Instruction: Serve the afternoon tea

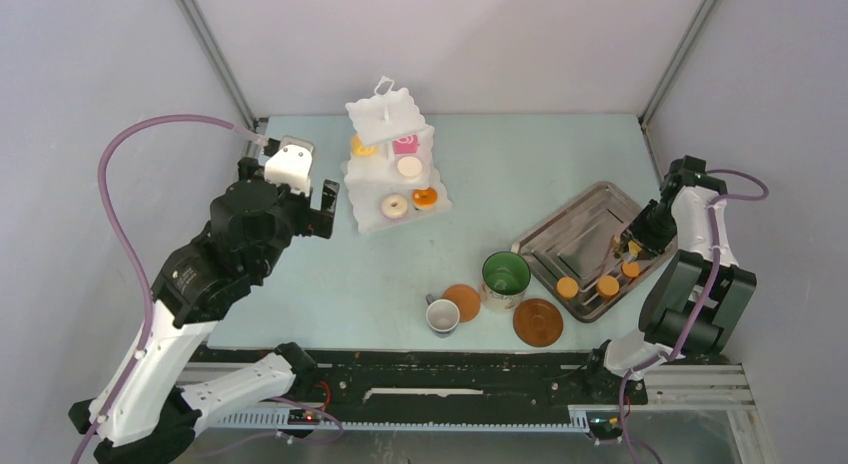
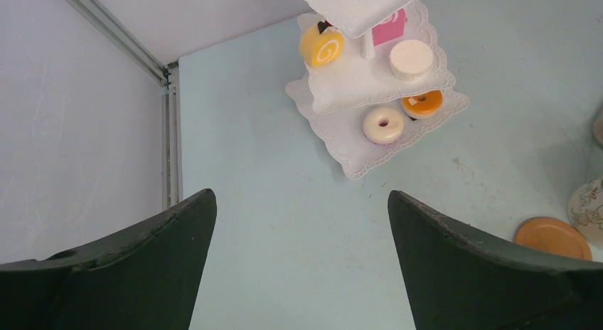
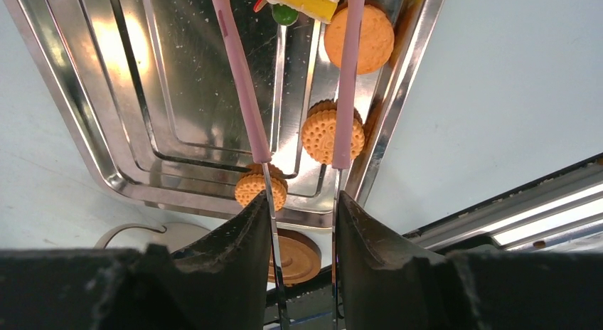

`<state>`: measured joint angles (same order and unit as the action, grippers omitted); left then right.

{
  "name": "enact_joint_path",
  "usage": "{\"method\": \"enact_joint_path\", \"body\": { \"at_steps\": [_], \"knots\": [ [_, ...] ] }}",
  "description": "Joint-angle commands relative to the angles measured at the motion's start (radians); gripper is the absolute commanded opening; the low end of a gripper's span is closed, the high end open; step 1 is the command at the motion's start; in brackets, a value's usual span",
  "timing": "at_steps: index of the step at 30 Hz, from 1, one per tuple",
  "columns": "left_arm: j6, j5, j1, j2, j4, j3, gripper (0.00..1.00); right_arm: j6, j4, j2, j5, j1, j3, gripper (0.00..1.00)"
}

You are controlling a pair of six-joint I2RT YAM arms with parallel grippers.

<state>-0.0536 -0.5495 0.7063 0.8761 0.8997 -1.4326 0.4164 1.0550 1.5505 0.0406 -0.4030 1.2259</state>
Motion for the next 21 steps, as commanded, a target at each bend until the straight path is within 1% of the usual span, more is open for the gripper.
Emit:
{"method": "enact_joint_path", "body": {
  "at_steps": [1, 3, 6, 12, 15, 18, 21],
  "knots": [
    [-0.016, -0.022, 0.000, -0.009, -0.017, -0.033, 0.98, -0.005, 0.005, -0.028, -0.010, 0.013, 0.043, 0.23],
    [-0.014, -0.018, 0.001, -0.009, -0.017, -0.035, 0.98, -0.013, 0.004, -0.039, -0.006, 0.013, 0.045, 0.17],
    [-0.013, -0.017, 0.005, -0.009, -0.016, -0.039, 0.98, -0.028, 0.006, -0.059, -0.004, 0.013, 0.057, 0.09],
    [0.000, -0.006, 0.008, -0.008, -0.014, -0.052, 0.98, -0.058, -0.027, -0.124, 0.071, 0.010, 0.062, 0.00],
    [0.008, -0.002, 0.009, -0.005, -0.009, -0.060, 0.98, -0.058, -0.036, -0.149, 0.095, -0.002, 0.062, 0.00],
    [0.017, 0.000, 0.011, -0.003, -0.001, -0.073, 0.98, -0.071, -0.068, -0.172, 0.179, -0.010, 0.063, 0.00],
    [0.031, -0.008, 0.011, 0.002, 0.012, -0.089, 0.98, -0.075, -0.135, -0.220, 0.285, 0.018, 0.062, 0.00]
  ]
}}
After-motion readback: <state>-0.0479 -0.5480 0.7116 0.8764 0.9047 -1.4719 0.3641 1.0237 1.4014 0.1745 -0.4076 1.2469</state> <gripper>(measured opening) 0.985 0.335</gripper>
